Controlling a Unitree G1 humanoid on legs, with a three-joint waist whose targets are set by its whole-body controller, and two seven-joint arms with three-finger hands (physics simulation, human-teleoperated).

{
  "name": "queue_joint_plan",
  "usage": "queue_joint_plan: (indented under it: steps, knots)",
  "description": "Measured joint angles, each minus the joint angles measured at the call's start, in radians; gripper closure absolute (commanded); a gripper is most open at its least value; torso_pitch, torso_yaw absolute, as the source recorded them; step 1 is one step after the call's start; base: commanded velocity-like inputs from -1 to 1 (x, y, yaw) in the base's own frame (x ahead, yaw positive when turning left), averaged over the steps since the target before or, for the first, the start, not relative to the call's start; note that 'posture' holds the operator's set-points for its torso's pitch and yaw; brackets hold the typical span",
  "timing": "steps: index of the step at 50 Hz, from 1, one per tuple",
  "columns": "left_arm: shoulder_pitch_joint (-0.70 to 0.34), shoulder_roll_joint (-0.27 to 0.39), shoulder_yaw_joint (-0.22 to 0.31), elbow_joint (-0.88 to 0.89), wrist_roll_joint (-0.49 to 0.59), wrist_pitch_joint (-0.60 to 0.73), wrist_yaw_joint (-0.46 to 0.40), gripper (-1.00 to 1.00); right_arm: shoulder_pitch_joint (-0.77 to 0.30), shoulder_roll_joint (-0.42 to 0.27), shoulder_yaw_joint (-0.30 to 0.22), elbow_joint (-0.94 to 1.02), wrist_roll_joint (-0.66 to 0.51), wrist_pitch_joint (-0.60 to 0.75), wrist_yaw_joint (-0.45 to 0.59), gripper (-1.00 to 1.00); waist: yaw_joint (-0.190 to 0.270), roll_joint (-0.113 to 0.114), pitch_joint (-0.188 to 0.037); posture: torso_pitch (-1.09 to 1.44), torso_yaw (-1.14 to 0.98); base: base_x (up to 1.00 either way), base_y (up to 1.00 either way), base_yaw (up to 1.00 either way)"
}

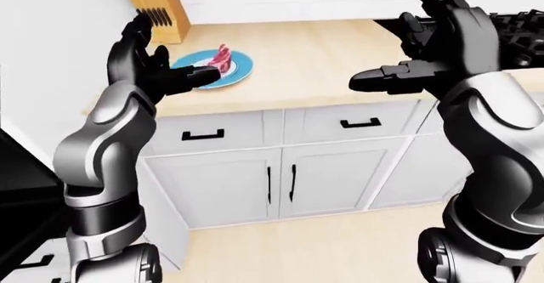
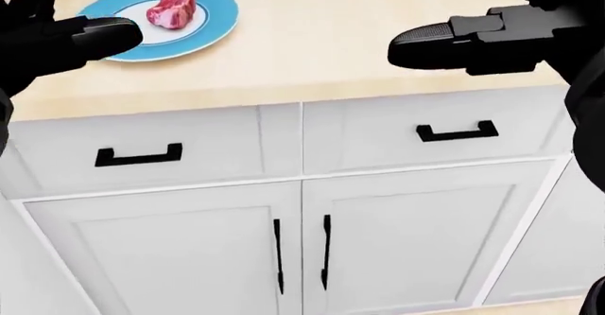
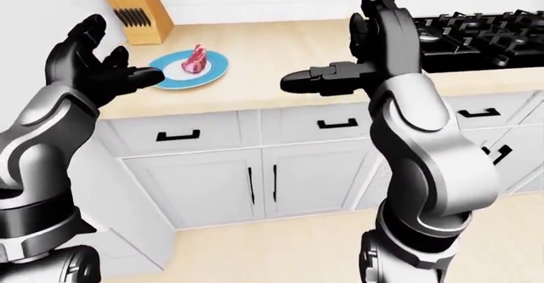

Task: Place the steak on the top rack of the oven.

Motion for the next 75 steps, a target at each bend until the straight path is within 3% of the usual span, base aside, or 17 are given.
queue_joint_plan:
  steps: [4, 10, 11, 17, 22, 24, 27, 32, 35, 40, 49, 51, 55, 62, 66, 70, 75]
  knots:
    - [0.0, 0.0, -0.008, 0.003, -0.011, 0.022, -0.005, -1.0, -0.004, 0.001, 0.003, 0.009, -0.009, 0.02, -0.007, -1.0, -0.001, 0.016, -0.002, 0.0, 0.0, 0.14, 0.0, 0.0]
    - [-0.014, 0.009, 0.009, -0.014, -0.002, 0.002, -0.002, -1.0, -0.012, -0.002, 0.005, 0.005, -0.008, 0.0, 0.001, -1.0, -0.007, 0.102, -0.003, 0.0, 0.0, 0.15, 0.02, 0.0]
    - [-0.015, 0.013, 0.013, -0.014, -0.003, 0.001, -0.002, -1.0, -0.013, 0.004, 0.008, 0.004, -0.009, 0.0, 0.001, -1.0, -0.005, 0.105, -0.007, 0.0, 0.0, 0.13, 0.1, 0.0]
    - [-0.002, 0.018, 0.025, 0.006, 0.002, 0.018, 0.01, -1.0, -0.008, 0.011, 0.027, 0.008, 0.004, 0.021, 0.011, -1.0, 0.009, 0.065, -0.003, 0.0, 0.0, 0.14, 0.12, 0.0]
    - [-0.015, 0.021, 0.02, -0.016, -0.003, 0.007, 0.006, -1.0, -0.019, 0.004, 0.01, -0.008, -0.004, 0.01, 0.006, -1.0, 0.012, -0.009, -0.006, 0.0, 0.0, 0.15, 0.12, 0.0]
    - [-0.01, 0.011, 0.013, -0.018, -0.006, 0.001, 0.003, -1.0, -0.01, 0.0, 0.002, -0.009, -0.007, 0.004, 0.005, -1.0, -0.002, 0.006, -0.002, 0.0, 0.0, 0.14, 0.12, 0.0]
    - [-0.001, 0.004, -0.006, 0.001, -0.012, 0.012, -0.003, -1.0, 0.004, 0.002, -0.001, 0.007, -0.015, 0.014, -0.001, -1.0, -0.007, 0.0, -0.005, 0.0, 0.0, 0.14, 0.12, 0.0]
    - [-0.008, 0.008, 0.004, -0.008, -0.007, 0.01, -0.002, -1.0, -0.003, 0.003, 0.009, 0.002, -0.017, 0.006, 0.004, -1.0, -0.005, 0.049, 0.001, 0.0, 0.0, 0.14, 0.12, 0.0]
    - [-0.015, 0.014, 0.011, -0.017, -0.008, 0.008, -0.001, -1.0, -0.01, 0.007, 0.014, -0.001, -0.019, 0.004, 0.005, -1.0, -0.011, 0.109, -0.006, 0.0, 0.0, 0.15, 0.12, 0.0]
    - [0.002, 0.022, 0.03, 0.005, 0.001, 0.013, 0.009, -1.0, 0.008, 0.024, 0.044, 0.014, -0.013, 0.008, 0.019, -1.0, 0.01, 0.092, -0.002, 0.0, 0.0, 0.15, 0.12, 0.0]
    - [-0.019, 0.025, 0.027, -0.025, -0.01, 0.012, 0.013, -1.0, -0.011, 0.017, 0.024, -0.01, -0.025, 0.001, 0.022, -1.0, 0.013, -0.011, -0.009, 0.0, 0.0, 0.14, 0.13, 0.0]
    - [-0.008, 0.015, 0.012, -0.025, -0.015, 0.014, 0.012, -1.0, 0.003, 0.017, 0.014, -0.006, -0.03, 0.004, 0.02, -1.0, 0.0, 0.004, 0.002, 0.0, 0.0, 0.15, 0.13, 0.0]
    - [-0.012, 0.016, 0.002, -0.005, -0.025, 0.031, 0.007, -1.0, 0.007, 0.019, 0.018, 0.018, -0.042, 0.014, 0.015, -1.0, -0.004, 0.01, -0.007, 0.0, 0.0, 0.14, 0.14, 0.0]
    - [-0.024, 0.029, 0.019, -0.016, -0.019, 0.008, 0.009, -1.0, -0.004, 0.027, 0.027, 0.004, -0.045, -0.008, 0.022, -1.0, -0.007, 0.109, -0.009, 0.0, 0.0, 0.14, 0.11, 0.0]
    - [-0.004, 0.029, 0.032, 0.007, -0.009, 0.012, 0.017, -1.0, 0.011, 0.038, 0.054, 0.017, -0.034, 0.007, 0.035, -1.0, 0.01, 0.095, -0.002, 0.0, 0.0, 0.13, 0.07, 0.0]
    - [-0.013, 0.027, 0.022, 0.001, -0.008, 0.011, 0.017, -1.0, -0.001, 0.028, 0.034, 0.01, -0.039, 0.004, 0.038, -1.0, 0.008, 0.06, -0.011, 0.0, 0.0, 0.05, 0.05, 0.0]
    - [-0.02, 0.025, 0.024, -0.021, -0.013, 0.001, 0.012, -1.0, -0.014, 0.02, 0.017, -0.015, -0.043, -0.005, 0.032, -1.0, 0.023, 0.004, 0.011, 0.0, 0.0, 0.0, 0.0, 0.0]
